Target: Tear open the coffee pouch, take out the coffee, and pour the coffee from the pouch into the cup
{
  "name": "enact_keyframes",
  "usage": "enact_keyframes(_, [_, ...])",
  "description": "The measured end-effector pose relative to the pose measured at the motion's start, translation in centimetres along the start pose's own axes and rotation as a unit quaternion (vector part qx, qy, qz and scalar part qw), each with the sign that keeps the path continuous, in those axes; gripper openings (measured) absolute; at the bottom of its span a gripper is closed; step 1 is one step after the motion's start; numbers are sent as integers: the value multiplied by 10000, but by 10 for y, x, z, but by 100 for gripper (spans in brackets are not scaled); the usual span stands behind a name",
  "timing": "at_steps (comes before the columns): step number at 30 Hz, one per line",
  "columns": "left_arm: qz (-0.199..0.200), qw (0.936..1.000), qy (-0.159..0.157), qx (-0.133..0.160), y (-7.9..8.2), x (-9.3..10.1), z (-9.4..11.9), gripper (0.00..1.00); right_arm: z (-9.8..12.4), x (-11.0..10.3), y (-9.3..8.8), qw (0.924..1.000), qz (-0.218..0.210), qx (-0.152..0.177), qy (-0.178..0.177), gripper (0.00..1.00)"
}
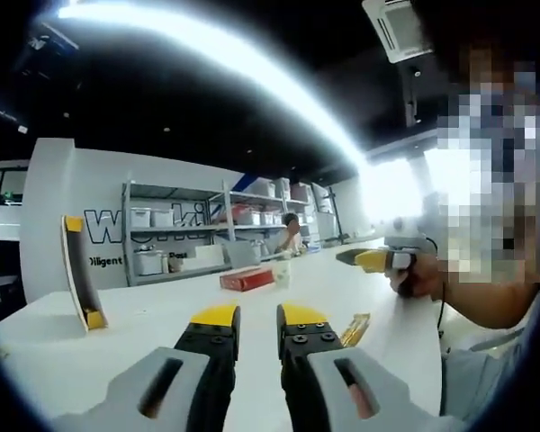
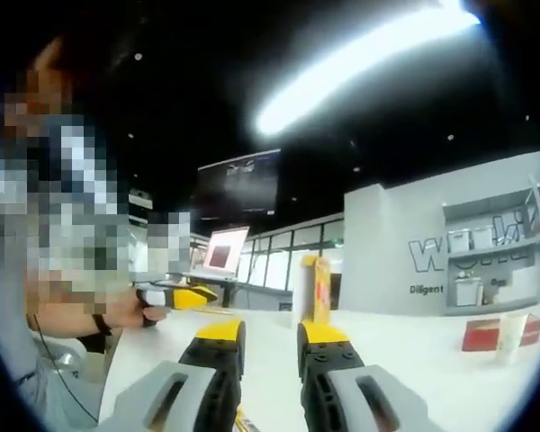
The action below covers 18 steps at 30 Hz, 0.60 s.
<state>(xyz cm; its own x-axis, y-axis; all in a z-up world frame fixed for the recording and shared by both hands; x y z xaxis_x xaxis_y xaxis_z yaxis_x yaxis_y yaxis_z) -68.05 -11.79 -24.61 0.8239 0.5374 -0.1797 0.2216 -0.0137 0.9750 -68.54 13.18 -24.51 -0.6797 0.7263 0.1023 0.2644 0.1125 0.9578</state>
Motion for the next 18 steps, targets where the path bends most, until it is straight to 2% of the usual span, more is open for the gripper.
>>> enact_keyframes(15, [-24,9998,-41,199,6,3,2,19,0,-1,-2,10000,34,-27,-23,24])
enact_keyframes(18, [-9,9999,-31,159,4,2,1,19,-1,0,-5,9999,55,-96,-45,25])
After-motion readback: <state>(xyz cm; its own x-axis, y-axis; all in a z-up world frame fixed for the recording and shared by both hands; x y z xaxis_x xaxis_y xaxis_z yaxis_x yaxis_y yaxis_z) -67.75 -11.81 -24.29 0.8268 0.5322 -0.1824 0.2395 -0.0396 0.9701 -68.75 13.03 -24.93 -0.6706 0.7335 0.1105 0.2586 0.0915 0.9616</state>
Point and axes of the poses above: the point that each gripper's makers call its tool centre point, and the gripper's own axes: z roughly backward along the fingers, x roughly to its right, y roughly out of its top, the point moved 5 cm from there along z, roughly backward along the fingers, and after that the axes turned 11 degrees about -y, right-handed, at the moved point
